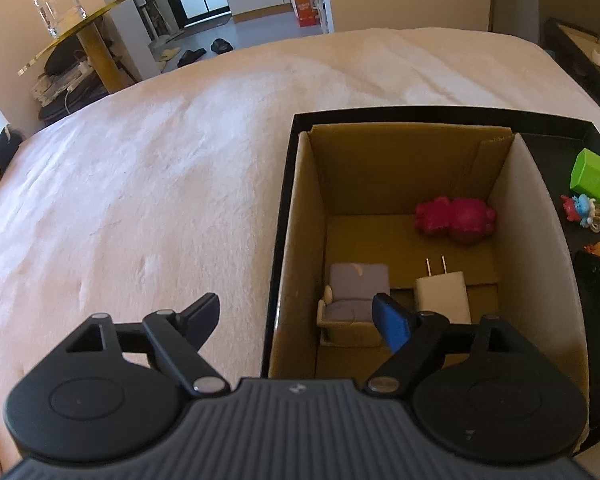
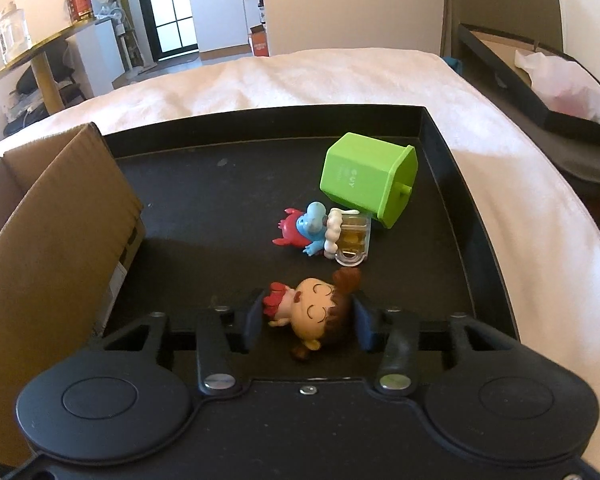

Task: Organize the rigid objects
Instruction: 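Close the right gripper on the brown-haired doll figure, then carry the doll into the box with the right gripper while the left clamps the wall, then move the open right gripper back to the blue smurf figure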

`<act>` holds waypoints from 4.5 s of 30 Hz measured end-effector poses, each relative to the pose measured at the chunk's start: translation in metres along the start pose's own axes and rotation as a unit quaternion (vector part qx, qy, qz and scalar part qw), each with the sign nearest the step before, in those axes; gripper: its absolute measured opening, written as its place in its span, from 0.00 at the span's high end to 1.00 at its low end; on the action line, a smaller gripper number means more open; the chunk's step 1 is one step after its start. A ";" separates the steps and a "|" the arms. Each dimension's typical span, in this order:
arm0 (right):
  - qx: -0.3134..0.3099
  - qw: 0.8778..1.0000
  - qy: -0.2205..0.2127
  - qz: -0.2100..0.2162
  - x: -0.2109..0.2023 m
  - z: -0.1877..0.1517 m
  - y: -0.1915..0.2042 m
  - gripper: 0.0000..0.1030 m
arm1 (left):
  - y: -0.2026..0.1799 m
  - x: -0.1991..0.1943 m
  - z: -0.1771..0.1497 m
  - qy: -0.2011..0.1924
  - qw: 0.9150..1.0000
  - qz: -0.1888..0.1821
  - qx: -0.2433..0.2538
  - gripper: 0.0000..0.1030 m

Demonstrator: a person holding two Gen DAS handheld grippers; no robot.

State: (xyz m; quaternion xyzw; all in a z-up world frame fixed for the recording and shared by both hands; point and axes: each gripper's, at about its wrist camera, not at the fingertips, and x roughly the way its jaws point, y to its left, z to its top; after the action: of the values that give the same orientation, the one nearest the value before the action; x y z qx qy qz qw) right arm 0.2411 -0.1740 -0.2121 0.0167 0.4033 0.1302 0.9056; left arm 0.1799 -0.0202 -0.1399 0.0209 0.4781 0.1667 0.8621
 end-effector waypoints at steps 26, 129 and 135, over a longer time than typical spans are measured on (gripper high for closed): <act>-0.026 0.998 -0.037 0.045 -0.049 0.033 0.035 0.57 | 0.018 -0.013 -0.007 -0.026 0.999 -0.034 -0.023 0.20; -0.064 0.996 -0.032 0.059 -0.059 0.038 0.049 0.28 | 0.022 -0.012 -0.007 -0.022 0.996 -0.069 -0.056 0.35; -0.052 0.997 -0.025 0.057 -0.048 0.035 0.032 0.28 | 0.009 -0.010 -0.004 -0.017 0.997 -0.057 -0.040 0.33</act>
State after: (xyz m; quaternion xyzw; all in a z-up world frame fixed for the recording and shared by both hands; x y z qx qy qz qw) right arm 0.2283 -0.1522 -0.1491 -0.0045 0.3713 0.2021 0.9062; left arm 0.1696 -0.0149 -0.1321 -0.0378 0.4567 0.1358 0.8784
